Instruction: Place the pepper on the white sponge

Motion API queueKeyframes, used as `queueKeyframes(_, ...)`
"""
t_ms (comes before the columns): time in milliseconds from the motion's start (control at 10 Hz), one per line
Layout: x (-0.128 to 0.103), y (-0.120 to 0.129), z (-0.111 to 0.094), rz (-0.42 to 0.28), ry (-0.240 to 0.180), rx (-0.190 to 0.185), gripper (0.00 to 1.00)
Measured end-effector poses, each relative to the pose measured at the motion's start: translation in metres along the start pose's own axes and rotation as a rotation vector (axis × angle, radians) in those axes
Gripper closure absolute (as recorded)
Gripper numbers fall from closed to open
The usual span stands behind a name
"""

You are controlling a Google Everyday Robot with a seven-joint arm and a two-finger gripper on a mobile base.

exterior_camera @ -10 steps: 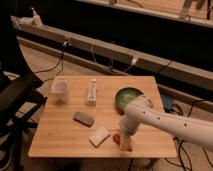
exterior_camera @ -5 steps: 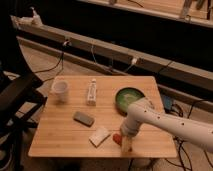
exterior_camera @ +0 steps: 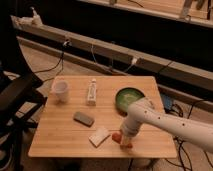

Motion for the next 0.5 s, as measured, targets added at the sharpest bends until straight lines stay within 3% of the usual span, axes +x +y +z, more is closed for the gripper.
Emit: queueKeyframes(500, 0.0005, 0.002, -0.001, -0.003, 0.001, -0.005, 0.99)
